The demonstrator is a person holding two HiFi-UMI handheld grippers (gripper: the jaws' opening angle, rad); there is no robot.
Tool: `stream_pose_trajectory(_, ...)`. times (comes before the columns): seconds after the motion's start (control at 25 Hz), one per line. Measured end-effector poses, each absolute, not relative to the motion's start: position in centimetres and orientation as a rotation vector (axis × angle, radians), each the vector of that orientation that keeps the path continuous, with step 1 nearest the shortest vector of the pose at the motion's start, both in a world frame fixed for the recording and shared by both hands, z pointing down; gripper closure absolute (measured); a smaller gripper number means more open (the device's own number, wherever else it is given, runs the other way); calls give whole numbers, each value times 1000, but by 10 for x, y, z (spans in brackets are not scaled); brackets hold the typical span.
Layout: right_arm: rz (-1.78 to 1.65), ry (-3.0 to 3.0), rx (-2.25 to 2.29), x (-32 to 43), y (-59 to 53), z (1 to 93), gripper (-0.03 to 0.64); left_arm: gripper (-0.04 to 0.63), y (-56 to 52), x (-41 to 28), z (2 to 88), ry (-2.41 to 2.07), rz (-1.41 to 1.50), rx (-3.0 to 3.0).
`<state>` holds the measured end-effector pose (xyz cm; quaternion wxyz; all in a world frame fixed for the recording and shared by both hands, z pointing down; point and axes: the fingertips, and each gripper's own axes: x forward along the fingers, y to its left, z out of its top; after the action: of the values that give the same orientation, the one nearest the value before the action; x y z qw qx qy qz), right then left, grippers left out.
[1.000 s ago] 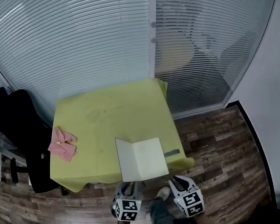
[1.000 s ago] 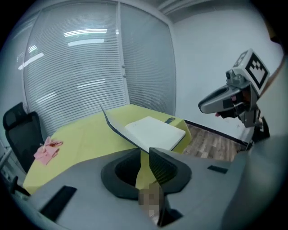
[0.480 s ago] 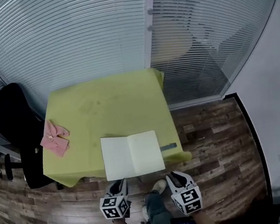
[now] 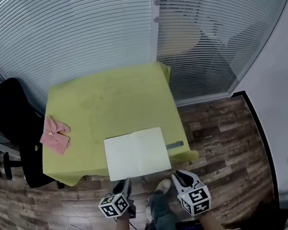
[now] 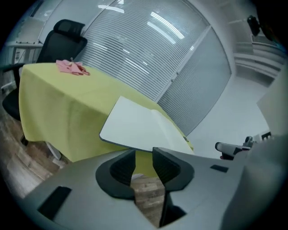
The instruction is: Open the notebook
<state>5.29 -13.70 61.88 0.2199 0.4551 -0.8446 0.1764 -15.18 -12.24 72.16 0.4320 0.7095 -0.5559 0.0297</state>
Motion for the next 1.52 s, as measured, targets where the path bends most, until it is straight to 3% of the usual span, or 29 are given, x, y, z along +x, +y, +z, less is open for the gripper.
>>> stream_pose_trajectory(0.2, 513, -2458, 1279, 44, -133, 595, 551, 402, -117, -164, 730, -1418, 47, 1677)
stream_pose_trajectory(0.28, 499, -2448, 1283, 45, -131, 592, 555, 402, -113, -171, 724, -1463, 89, 1686)
stream_pose_trajectory(0.52, 397, -2411, 1353, 46, -126, 577, 603, 447, -107, -177, 686, -1547, 171, 1824)
stream_pose_trajectory(0.96, 266, -2460, 1476, 40, -108, 524, 604, 560, -102, -153, 593, -1625, 292, 2117)
stream_pose_trajectory(1.52, 103, -2493, 1535, 33, -83, 479, 604, 571, -81, -155, 504, -1723, 102, 2215)
